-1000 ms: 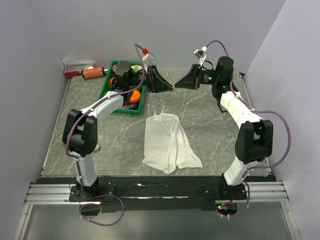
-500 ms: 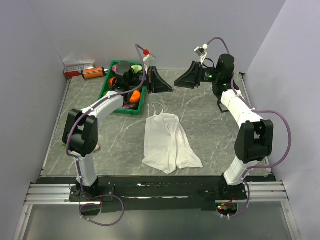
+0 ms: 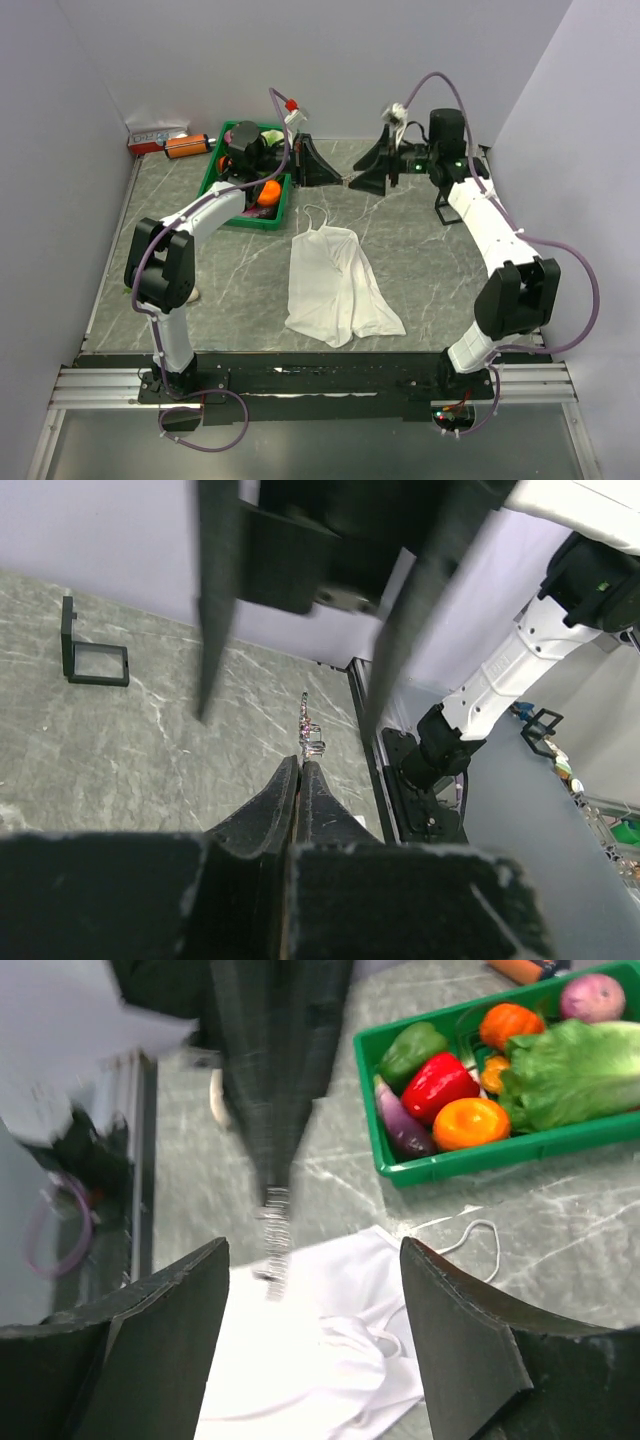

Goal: Remove the brooch from the garment

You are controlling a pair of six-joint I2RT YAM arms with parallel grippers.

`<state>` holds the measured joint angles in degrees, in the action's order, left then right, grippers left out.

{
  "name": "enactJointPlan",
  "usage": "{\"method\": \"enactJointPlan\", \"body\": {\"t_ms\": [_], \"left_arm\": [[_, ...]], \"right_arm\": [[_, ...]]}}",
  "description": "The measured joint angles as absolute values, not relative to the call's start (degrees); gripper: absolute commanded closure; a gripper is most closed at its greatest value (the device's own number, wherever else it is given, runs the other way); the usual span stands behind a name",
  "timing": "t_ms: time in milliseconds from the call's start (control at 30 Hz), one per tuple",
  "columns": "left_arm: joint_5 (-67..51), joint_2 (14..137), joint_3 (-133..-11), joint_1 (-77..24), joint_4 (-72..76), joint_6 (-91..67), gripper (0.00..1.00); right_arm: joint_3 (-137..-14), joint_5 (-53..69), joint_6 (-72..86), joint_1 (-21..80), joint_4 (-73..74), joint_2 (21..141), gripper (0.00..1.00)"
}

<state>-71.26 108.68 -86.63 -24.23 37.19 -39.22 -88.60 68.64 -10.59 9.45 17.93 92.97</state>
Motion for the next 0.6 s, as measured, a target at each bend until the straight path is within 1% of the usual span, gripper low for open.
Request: {"method": "enactJointPlan", "body": {"t_ms": [33,67,200,333,600], "left_arm": [[-71.3,108.7,-86.6,-24.2,37.2,-39.2,0.99],[-71.3,108.6,-86.6,-24.2,37.1,-39.2,0.99],[-71.3,108.6,-86.6,-24.2,37.0,-39.0,0.99],[-71.7,108.5,-86.6,-24.2,37.0,-38.8,0.99],[-72.5,107.9,-86.6,-24.4,36.9,-38.6,0.99]], "right_arm": [[-88.1,67.9,-13.3,10.4,19.3,92.0,0.28],[-87.4,67.2,-15.9,11.4,21.0,90.9,0.33],[-87.0,66.6,-21.5,13.8,24.4,88.4,0.46],[-87.1,66.0,-23.7,13.6,26.7,88.3,0.48],[-88.3,65.6,-26.3,13.6,31.0,88.3,0.60]]}}
